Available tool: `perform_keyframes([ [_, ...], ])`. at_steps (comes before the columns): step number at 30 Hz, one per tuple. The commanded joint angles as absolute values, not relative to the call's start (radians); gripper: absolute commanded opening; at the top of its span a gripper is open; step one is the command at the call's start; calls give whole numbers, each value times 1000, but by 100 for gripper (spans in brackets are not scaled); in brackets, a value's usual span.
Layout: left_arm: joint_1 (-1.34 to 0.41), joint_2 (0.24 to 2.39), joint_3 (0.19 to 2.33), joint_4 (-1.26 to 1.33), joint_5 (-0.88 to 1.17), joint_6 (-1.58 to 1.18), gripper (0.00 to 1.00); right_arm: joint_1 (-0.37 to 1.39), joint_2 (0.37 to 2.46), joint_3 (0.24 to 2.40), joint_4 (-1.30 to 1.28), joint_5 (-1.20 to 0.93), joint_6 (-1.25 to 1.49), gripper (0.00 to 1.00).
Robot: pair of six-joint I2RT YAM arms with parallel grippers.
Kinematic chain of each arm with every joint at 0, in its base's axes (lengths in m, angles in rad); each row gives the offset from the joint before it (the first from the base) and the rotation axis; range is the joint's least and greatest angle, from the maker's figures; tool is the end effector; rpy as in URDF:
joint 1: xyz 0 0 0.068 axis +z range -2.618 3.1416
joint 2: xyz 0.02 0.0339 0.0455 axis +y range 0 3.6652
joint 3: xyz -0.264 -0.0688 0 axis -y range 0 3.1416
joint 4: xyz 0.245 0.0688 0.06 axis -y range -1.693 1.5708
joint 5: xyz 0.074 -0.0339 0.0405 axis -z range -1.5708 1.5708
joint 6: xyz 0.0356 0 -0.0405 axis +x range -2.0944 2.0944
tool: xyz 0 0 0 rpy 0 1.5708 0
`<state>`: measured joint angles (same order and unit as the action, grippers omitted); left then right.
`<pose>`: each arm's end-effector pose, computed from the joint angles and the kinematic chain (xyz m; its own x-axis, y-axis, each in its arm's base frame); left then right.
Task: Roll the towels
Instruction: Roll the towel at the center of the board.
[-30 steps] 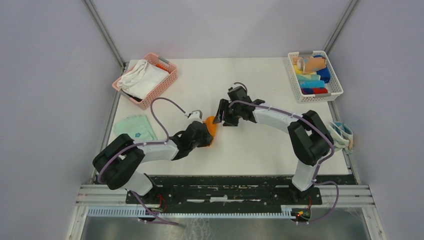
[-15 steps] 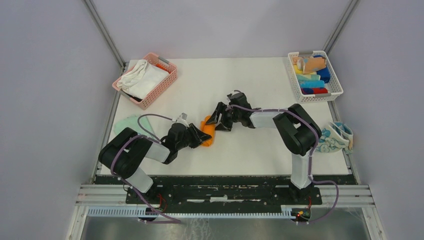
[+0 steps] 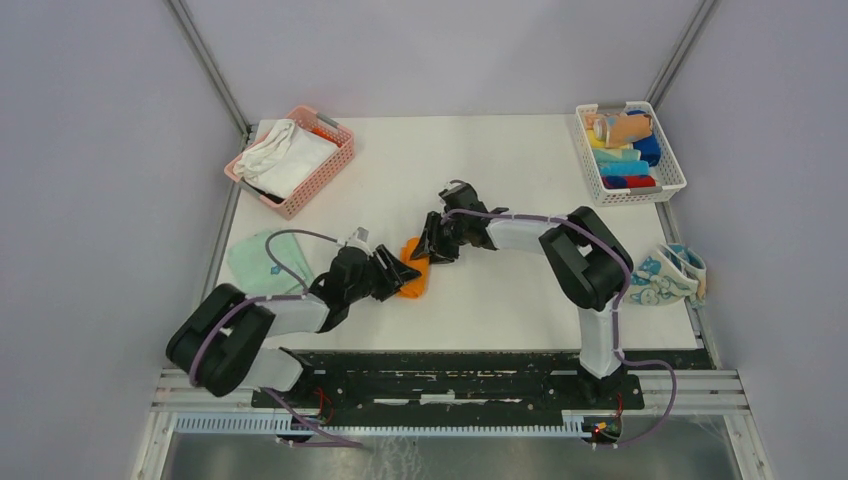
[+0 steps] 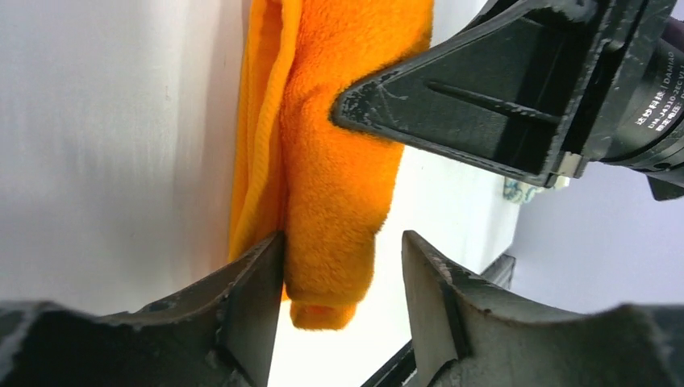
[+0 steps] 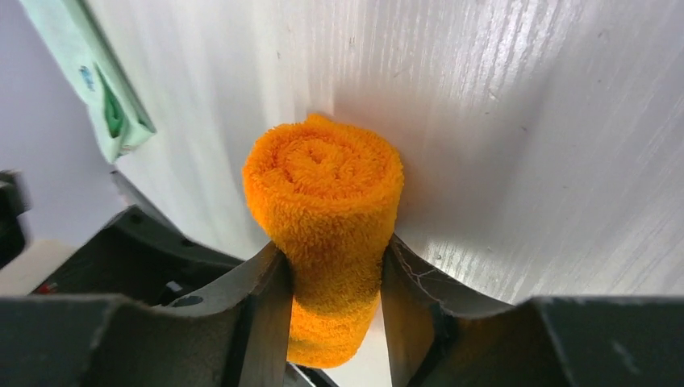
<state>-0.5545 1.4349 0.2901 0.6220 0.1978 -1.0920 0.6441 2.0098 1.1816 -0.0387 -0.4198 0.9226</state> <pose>0.1957 -0.1294 0.1224 -0.7822 -0.5392 -0.3121 -0.0722 0.5761 -0.8142 0.3200 0.2584 0.1313 -0.9733 0.1795 -0.1431 0.0275 0.7101 0.7035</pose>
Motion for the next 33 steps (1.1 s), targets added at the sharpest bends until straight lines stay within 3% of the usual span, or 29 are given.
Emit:
perform_keyframes([
  [1,-599,1250,366,223,-16,-933,65,671,1987,1247,-308,-233,788,47],
  [5,-706,1131,452,4,-245,-875,71,689,1987,1301,-411,-160,755,47],
  [9,-828,1164,550,-85,-406,-822,71,704,1988,1344,-489,-113,747,48],
  [20,-904,1366,675,-33,-462,-765,64,728,1995,1428,-620,-11,717,49],
  [25,-904,1420,681,0,-431,-774,55,739,2004,1454,-663,31,705,49],
  [33,-893,1460,625,12,-375,-862,32,743,2001,1459,-649,-5,700,54],
])
